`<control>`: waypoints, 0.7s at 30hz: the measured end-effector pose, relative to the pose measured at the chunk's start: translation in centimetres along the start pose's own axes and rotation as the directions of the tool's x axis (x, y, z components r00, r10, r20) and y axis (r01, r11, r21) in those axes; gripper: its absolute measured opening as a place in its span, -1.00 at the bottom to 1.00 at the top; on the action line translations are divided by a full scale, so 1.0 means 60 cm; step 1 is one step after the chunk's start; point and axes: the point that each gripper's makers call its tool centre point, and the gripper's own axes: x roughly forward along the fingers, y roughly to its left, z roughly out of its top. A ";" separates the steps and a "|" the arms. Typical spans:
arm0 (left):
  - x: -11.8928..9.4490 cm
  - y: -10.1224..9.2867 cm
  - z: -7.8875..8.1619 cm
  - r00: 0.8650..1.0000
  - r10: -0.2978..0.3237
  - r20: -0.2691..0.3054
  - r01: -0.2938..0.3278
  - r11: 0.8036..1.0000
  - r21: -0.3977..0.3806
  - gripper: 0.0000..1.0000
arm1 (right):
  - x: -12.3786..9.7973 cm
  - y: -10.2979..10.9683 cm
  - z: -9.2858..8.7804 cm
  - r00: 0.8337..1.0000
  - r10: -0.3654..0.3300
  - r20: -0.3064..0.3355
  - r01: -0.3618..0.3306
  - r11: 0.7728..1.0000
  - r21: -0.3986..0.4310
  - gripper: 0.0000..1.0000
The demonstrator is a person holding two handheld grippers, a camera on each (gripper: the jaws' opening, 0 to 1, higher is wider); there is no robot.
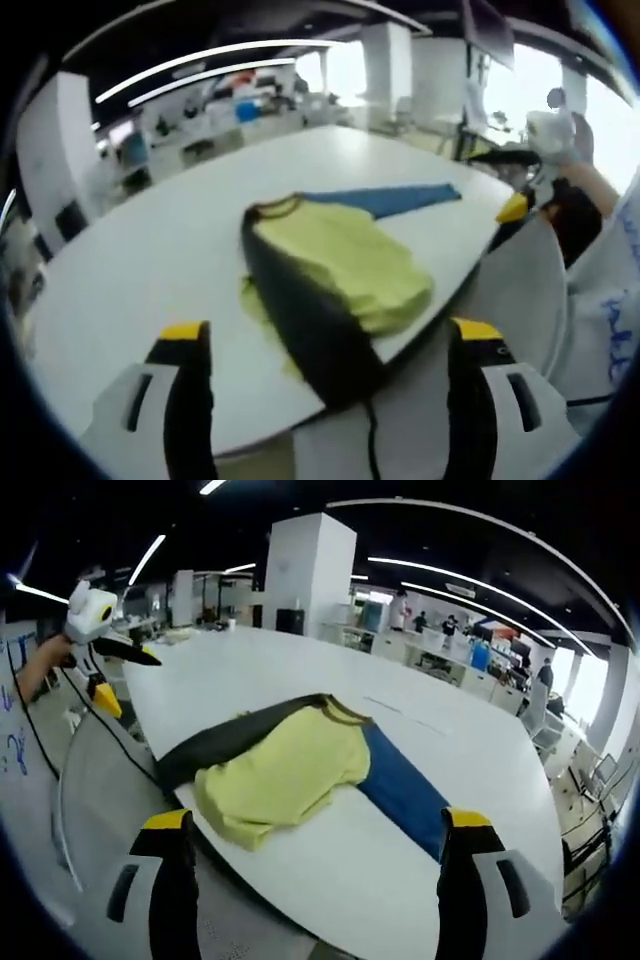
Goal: Fold the garment on the visible template until the final outline fits inside the template.
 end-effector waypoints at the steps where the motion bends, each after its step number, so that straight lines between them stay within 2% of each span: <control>1: 0.001 -0.001 -0.002 1.000 -0.008 -0.003 0.008 1.000 -0.014 0.84 | -0.001 0.000 0.000 1.000 -0.001 0.001 0.001 1.000 0.009 1.00; 3: 0.003 -0.006 -0.015 0.999 -0.028 -0.042 0.024 0.996 -0.087 0.73 | -0.004 0.001 0.000 1.000 -0.003 0.007 0.003 1.000 0.014 1.00; 5: 0.008 -0.006 -0.020 0.998 -0.043 -0.049 0.038 0.995 -0.096 0.63 | -0.004 0.003 -0.003 1.000 -0.003 0.004 0.003 1.000 0.013 1.00; 8: 0.020 -0.004 -0.037 0.996 -0.055 -0.072 0.047 0.992 -0.118 0.69 | 0.003 0.006 -0.017 1.000 0.003 -0.017 -0.003 1.000 0.002 1.00; 9: 0.024 -0.002 -0.047 0.994 -0.052 -0.096 0.040 0.992 -0.122 0.68 | 0.004 0.005 -0.020 1.000 0.004 -0.022 -0.004 1.000 0.003 1.00; 11: 0.030 -0.004 -0.066 0.987 -0.061 -0.151 0.042 0.991 -0.125 0.53 | 0.002 0.002 -0.016 1.000 0.000 -0.009 0.000 1.000 0.012 1.00; 13: 0.036 -0.007 -0.070 0.986 -0.076 -0.151 0.054 0.988 -0.146 0.39 | 0.000 -0.001 -0.011 1.000 -0.003 0.003 0.003 1.000 0.017 1.00; 15: 0.045 -0.021 -0.075 0.982 -0.128 -0.142 0.096 0.973 -0.208 0.36 | -0.001 -0.002 -0.010 1.000 -0.001 0.005 0.001 1.000 0.012 1.00; 19: 0.054 -0.019 -0.095 0.974 -0.132 -0.184 0.091 0.972 -0.216 0.19 | 0.001 -0.003 -0.012 1.000 0.002 -0.008 -0.002 1.000 -0.008 1.00; 20: 0.055 -0.014 -0.107 0.969 -0.117 -0.219 0.072 0.977 -0.203 0.18 | 0.000 -0.004 -0.011 1.000 -0.001 -0.007 0.001 1.000 -0.012 1.00; 21: 0.056 -0.012 -0.113 0.967 -0.113 -0.230 0.067 0.978 -0.197 0.19 | -0.001 -0.003 -0.010 1.000 0.000 -0.005 0.000 1.000 -0.011 1.00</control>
